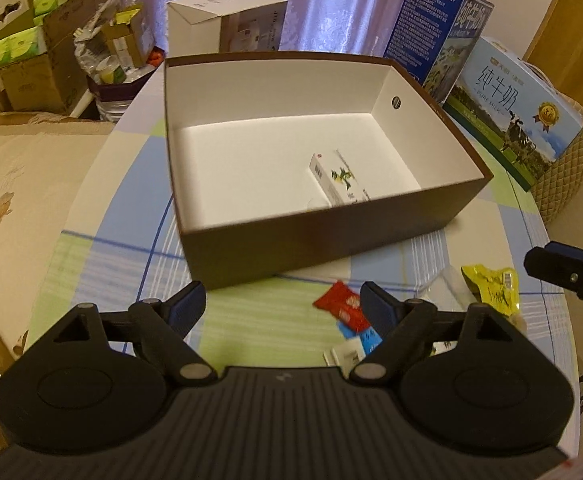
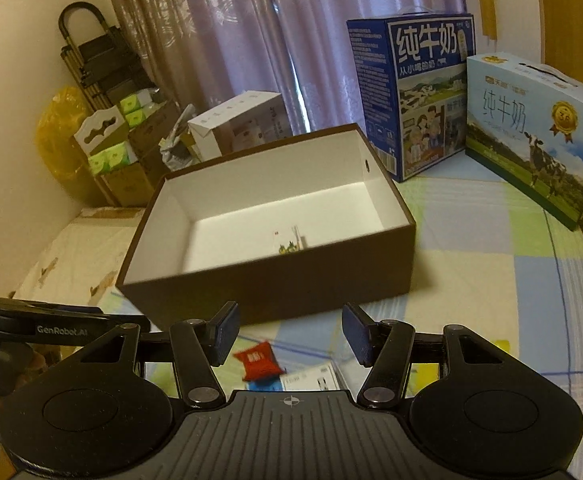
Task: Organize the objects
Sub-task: 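Lift both open tools out of the brown box back over the table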
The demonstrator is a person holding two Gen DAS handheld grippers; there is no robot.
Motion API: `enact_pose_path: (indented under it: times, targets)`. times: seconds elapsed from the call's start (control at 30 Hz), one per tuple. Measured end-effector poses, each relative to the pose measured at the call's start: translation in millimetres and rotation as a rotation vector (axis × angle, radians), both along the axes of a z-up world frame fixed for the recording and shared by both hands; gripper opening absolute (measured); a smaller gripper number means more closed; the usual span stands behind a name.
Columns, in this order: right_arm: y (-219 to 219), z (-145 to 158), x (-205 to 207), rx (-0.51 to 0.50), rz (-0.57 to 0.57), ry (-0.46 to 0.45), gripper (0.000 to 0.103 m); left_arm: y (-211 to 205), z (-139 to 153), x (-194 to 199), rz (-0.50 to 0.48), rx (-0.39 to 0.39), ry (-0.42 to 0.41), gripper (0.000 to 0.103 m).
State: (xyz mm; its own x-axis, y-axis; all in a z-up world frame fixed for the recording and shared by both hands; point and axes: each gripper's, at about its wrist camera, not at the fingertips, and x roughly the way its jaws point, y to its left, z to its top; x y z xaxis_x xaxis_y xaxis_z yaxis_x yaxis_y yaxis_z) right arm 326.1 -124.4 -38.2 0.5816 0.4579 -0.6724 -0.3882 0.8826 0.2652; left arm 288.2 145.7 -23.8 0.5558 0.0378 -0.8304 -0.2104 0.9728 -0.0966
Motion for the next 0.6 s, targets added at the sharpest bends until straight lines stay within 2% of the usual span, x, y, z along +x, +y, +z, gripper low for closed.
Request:
enact_pose_path:
  times: [0.6]
  targets:
    - [-69,-8,-53,0.016,0.051,0.048,0.054,-71,-5,-67,0.047,0.047,0.042,0.081]
